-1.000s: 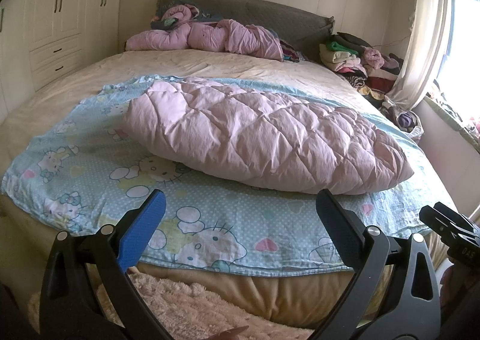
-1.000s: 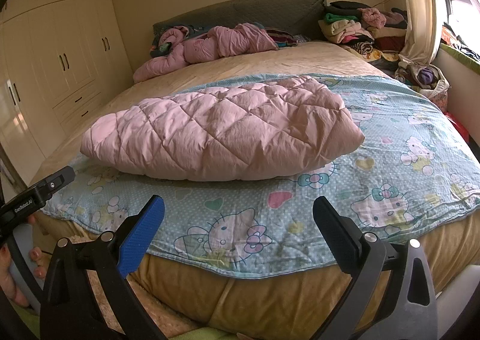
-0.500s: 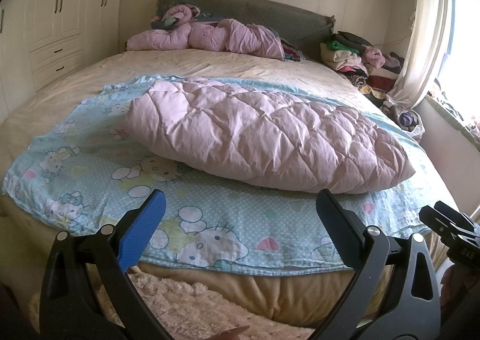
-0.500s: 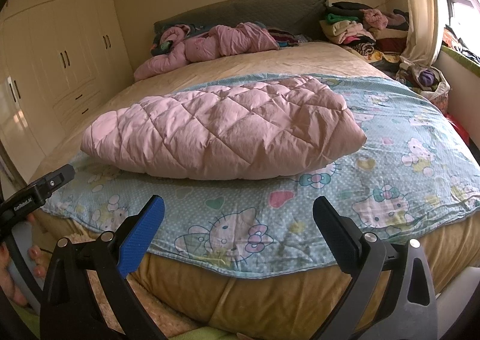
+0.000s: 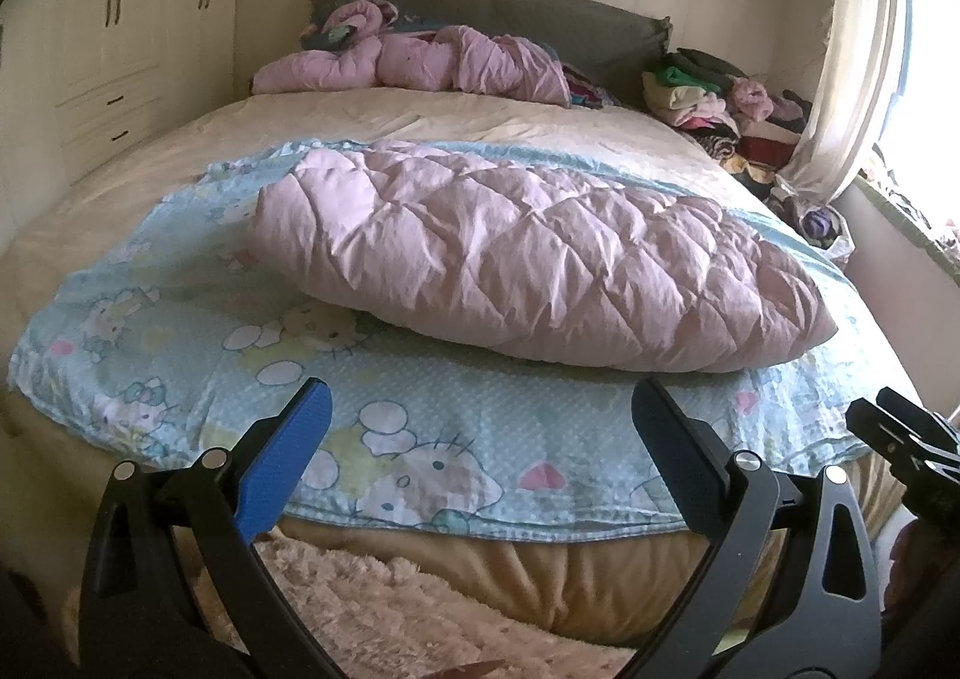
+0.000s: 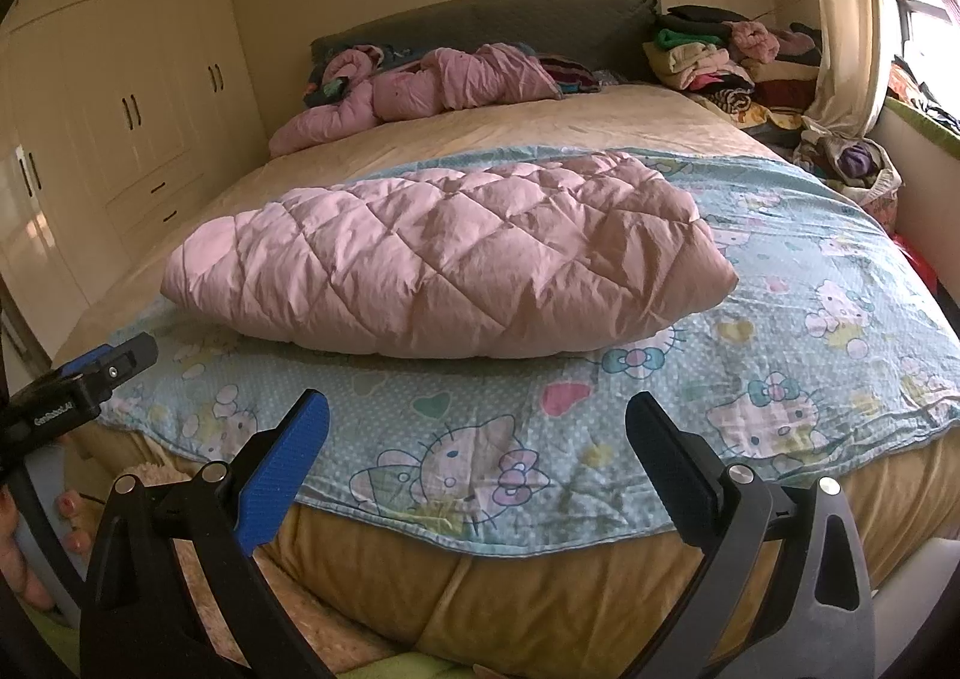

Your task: Fold large clothes

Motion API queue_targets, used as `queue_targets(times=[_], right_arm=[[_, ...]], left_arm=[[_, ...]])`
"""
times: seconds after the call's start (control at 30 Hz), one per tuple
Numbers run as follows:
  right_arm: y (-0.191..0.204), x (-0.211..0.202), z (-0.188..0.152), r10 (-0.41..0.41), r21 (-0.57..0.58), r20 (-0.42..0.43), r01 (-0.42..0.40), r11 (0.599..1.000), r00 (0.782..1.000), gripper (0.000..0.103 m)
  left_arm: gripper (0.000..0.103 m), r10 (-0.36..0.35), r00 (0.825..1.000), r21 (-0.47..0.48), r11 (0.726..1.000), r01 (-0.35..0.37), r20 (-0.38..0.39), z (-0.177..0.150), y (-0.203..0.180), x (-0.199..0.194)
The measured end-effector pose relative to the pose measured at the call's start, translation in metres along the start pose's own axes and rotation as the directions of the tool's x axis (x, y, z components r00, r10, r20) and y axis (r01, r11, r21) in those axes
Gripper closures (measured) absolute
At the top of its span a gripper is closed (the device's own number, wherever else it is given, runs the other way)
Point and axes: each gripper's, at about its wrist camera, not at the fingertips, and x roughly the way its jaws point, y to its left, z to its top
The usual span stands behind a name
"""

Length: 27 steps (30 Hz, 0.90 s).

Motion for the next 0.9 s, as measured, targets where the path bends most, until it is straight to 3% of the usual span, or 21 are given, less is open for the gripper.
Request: queue_targets(times=[0.4, 0.67, 0.8, 0.87, 0.9], right_arm=[[-0.004, 0.003, 0.000, -0.006, 0.006, 0.000, 0.006, 1.000, 1.000, 0.004], [-0.034, 0.006, -0.004, -0.095, 0.094, 0.001, 0.094, 0.991, 0.995, 0.004], [-0.086, 0.000, -0.012, -0.221, 0.203, -0.016, 0.219, 0.954, 0.975, 0.004], [-0.126, -0.007, -0.023, -0.311, 0.280, -0.045, 0.311, 0.908, 0.949, 0.004], [-0.155, -0.014, -0.031, -0.377, 0.331, -0.077, 0.380, 0.864, 0.923, 0.004]], left_arm=[[0.009, 0.027, 0.999, -0.002, 1.000, -0.027, -0.028, 0.002, -0.003, 0.010], [0.009, 0.024, 0.998, -0.059, 0.998, -0.028, -0.058, 0.001, 0.016, 0.022], [0.009, 0.011, 0.996, -0.115, 0.993, -0.022, -0.093, 0.013, 0.051, 0.039], [0.009, 0.057, 0.993, -0.144, 0.987, -0.072, -0.102, 0.025, 0.078, 0.049], [0.009, 0.087, 0.991, -0.161, 0.982, -0.102, -0.099, 0.032, 0.096, 0.053]])
